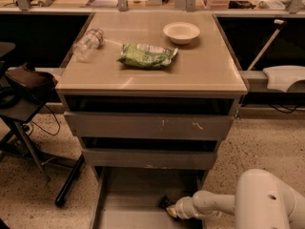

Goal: Pick rxbar chocolate from bottom drawer and place on counter

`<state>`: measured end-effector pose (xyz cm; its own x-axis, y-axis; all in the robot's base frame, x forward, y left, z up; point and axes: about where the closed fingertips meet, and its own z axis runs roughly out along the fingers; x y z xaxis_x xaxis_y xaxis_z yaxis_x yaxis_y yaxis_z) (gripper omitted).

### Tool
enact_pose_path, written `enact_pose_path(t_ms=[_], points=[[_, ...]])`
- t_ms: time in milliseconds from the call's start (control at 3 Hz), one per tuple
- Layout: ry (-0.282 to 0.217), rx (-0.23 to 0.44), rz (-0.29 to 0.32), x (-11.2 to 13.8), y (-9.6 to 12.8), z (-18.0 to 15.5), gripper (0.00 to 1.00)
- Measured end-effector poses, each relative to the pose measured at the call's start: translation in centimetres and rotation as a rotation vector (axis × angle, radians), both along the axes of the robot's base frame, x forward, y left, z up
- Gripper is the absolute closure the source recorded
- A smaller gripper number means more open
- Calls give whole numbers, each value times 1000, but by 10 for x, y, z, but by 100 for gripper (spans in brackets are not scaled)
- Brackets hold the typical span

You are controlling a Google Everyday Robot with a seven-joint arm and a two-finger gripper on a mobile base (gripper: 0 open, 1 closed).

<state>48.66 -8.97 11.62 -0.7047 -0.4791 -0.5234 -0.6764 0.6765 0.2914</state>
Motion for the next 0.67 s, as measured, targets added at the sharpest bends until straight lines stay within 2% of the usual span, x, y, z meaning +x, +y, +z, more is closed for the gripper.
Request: enact_pose_path(t_ms=[333, 667], points=[[0, 0, 0, 1, -1, 2, 100], [-69, -10, -18, -2, 0, 27, 100]])
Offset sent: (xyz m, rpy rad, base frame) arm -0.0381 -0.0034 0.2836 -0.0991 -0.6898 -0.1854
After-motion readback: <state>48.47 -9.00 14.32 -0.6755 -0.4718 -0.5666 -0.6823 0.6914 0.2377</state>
